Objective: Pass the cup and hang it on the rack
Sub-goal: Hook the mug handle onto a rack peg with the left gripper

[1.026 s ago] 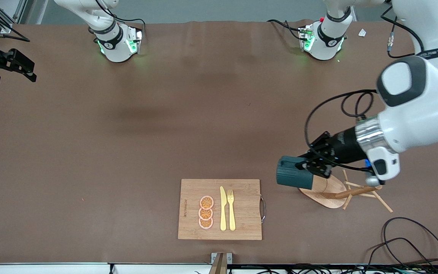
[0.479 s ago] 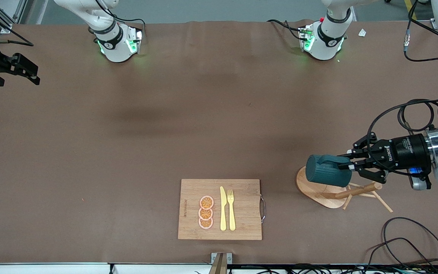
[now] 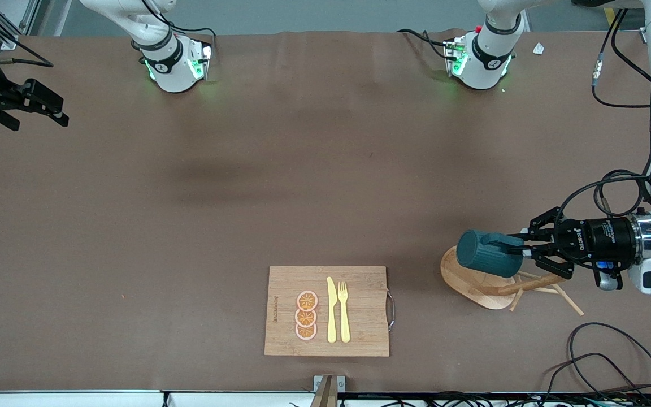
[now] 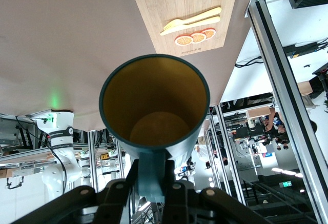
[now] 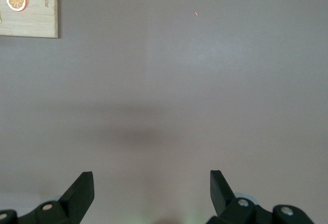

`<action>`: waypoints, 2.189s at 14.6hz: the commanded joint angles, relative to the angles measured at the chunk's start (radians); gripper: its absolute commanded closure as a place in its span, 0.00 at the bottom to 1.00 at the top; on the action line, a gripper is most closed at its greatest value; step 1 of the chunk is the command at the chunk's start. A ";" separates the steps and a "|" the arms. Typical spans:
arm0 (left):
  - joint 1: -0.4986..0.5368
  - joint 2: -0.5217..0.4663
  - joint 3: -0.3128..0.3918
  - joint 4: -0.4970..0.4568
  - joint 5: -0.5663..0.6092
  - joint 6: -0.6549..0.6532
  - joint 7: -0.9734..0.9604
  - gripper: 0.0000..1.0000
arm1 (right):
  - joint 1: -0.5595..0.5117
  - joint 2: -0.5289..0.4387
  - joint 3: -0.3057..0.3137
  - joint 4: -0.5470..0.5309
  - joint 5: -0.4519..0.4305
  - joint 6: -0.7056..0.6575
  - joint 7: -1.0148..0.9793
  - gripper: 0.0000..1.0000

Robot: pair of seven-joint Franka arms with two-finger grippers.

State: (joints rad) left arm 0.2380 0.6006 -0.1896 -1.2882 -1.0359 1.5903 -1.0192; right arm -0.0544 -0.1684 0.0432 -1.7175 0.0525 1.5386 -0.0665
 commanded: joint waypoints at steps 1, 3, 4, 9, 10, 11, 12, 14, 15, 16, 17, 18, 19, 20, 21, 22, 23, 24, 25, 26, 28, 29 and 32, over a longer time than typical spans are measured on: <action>0.012 0.014 -0.004 0.006 -0.015 -0.018 0.016 1.00 | -0.008 0.007 -0.003 0.015 0.018 -0.012 -0.021 0.00; 0.012 0.019 0.001 0.006 -0.010 -0.018 0.017 1.00 | -0.036 0.007 -0.005 0.015 0.017 -0.012 -0.082 0.00; 0.011 0.027 0.002 0.006 -0.007 -0.016 0.019 1.00 | -0.048 0.007 -0.005 0.013 0.015 -0.011 -0.091 0.00; 0.015 0.056 0.007 0.007 0.007 -0.013 0.021 1.00 | -0.064 0.017 -0.003 0.019 -0.035 -0.003 -0.095 0.00; 0.017 0.057 0.009 0.009 0.010 -0.012 0.019 1.00 | -0.062 0.017 -0.002 0.019 -0.060 -0.003 -0.092 0.00; 0.017 0.059 0.010 0.009 0.011 -0.009 0.019 1.00 | -0.061 0.017 -0.002 0.019 -0.063 -0.003 -0.091 0.00; 0.017 0.062 0.010 0.010 0.010 -0.007 0.019 1.00 | -0.061 0.015 -0.002 0.019 -0.063 -0.003 -0.091 0.00; 0.015 0.065 0.028 0.010 0.011 -0.006 0.011 1.00 | -0.059 0.015 -0.002 0.019 -0.063 -0.003 -0.090 0.00; 0.008 0.068 0.048 0.013 0.010 -0.006 0.010 1.00 | -0.059 0.017 -0.002 0.019 -0.063 -0.005 -0.090 0.00; 0.006 0.070 0.053 0.013 0.011 -0.006 0.010 1.00 | -0.059 0.017 -0.002 0.019 -0.063 -0.005 -0.088 0.00; 0.007 0.071 0.053 0.010 0.011 -0.007 0.010 1.00 | -0.059 0.015 -0.002 0.019 -0.063 -0.005 -0.088 0.00; 0.012 0.071 0.053 0.010 0.013 -0.007 0.011 1.00 | -0.059 0.017 -0.002 0.019 -0.063 -0.005 -0.088 0.00; 0.014 0.076 0.053 0.010 0.011 -0.007 0.011 1.00 | -0.059 0.017 -0.002 0.019 -0.063 -0.005 -0.088 0.00; 0.015 0.077 0.053 0.010 0.011 -0.007 0.011 1.00 | -0.059 0.015 -0.002 0.019 -0.063 -0.006 -0.082 0.00; 0.015 0.079 0.053 0.010 0.011 -0.007 0.011 1.00 | -0.059 0.015 -0.002 0.019 -0.063 -0.009 -0.079 0.00; 0.017 0.079 0.053 0.010 0.011 -0.007 0.014 1.00 | -0.059 0.015 -0.002 0.018 -0.063 -0.011 -0.078 0.00; 0.023 0.079 0.053 0.010 0.011 -0.007 0.016 1.00 | -0.061 0.015 -0.002 0.018 -0.059 -0.012 -0.072 0.00; 0.027 0.081 0.053 0.010 0.010 -0.007 0.014 1.00 | -0.059 0.015 -0.002 0.018 -0.053 -0.015 -0.046 0.00; 0.027 0.082 0.052 0.010 0.010 -0.007 0.010 1.00 | -0.058 0.015 -0.002 0.018 -0.052 -0.023 -0.012 0.00; 0.027 0.082 0.052 0.010 0.010 -0.007 0.010 1.00 | -0.056 0.015 0.000 0.019 -0.052 -0.023 -0.001 0.00; 0.033 0.084 0.053 0.010 0.010 -0.009 0.013 1.00 | -0.058 0.015 0.000 0.019 -0.052 -0.023 -0.001 0.00; 0.050 0.084 0.053 0.009 0.010 -0.013 0.014 1.00 | -0.058 0.015 0.000 0.019 -0.052 -0.023 -0.006 0.00; 0.058 0.091 0.052 0.009 0.010 -0.015 0.016 1.00 | -0.059 0.015 0.000 0.015 -0.052 -0.025 -0.006 0.00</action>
State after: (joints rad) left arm 0.2870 0.6850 -0.1332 -1.2885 -1.0312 1.5898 -1.0084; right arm -0.1078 -0.1598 0.0362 -1.7136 -0.0002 1.5261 -0.0874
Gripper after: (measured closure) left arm 0.789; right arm 0.000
